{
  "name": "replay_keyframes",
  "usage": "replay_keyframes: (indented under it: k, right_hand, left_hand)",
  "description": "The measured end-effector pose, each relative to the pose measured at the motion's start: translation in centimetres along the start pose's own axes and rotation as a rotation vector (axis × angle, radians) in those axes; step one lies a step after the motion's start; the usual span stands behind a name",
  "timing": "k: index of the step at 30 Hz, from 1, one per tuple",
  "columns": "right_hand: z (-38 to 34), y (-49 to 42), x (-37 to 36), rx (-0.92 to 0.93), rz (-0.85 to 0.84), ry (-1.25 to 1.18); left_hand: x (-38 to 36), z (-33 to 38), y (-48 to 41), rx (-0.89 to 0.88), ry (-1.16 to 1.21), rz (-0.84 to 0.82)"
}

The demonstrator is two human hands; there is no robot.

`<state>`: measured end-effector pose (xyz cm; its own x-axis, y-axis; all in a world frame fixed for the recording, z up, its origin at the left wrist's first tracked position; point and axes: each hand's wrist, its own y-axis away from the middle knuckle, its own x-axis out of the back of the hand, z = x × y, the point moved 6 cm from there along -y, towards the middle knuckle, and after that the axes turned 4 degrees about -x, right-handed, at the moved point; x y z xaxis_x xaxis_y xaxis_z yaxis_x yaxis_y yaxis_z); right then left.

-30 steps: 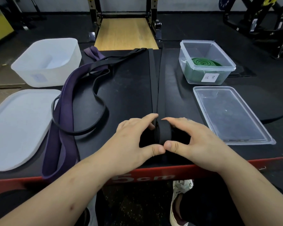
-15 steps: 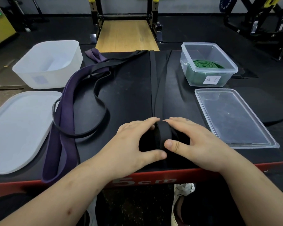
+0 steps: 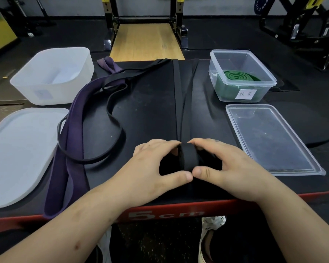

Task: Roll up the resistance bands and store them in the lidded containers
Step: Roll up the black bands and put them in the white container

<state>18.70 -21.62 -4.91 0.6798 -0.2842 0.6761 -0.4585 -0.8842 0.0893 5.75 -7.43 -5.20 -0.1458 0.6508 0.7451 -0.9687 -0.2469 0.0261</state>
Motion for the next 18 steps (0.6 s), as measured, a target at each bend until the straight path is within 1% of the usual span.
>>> replay_keyframes:
  k: [3, 9, 14, 18]
  right_hand:
    - [0.1, -0.4, 0.0, -0.013, 0.030, 0.017]
    - [-0.4, 0.3, -0.2, -0.017, 0.020, 0.039]
    - [-0.8, 0.8, -0.5, 0.035, 0.003, 0.004]
    - [-0.5, 0.6, -0.3, 0.034, 0.026, 0.033]
  left_hand:
    - [0.1, 0.3, -0.1, 0.031, 0.010, -0.002]
    - [0.3, 0.5, -0.4, 0.012, -0.020, 0.020]
    - [0.1, 0.2, 0.6, -0.003, 0.005, 0.010]
    - [-0.1, 0.4, 0.5, -0.007, 0.018, 0.012]
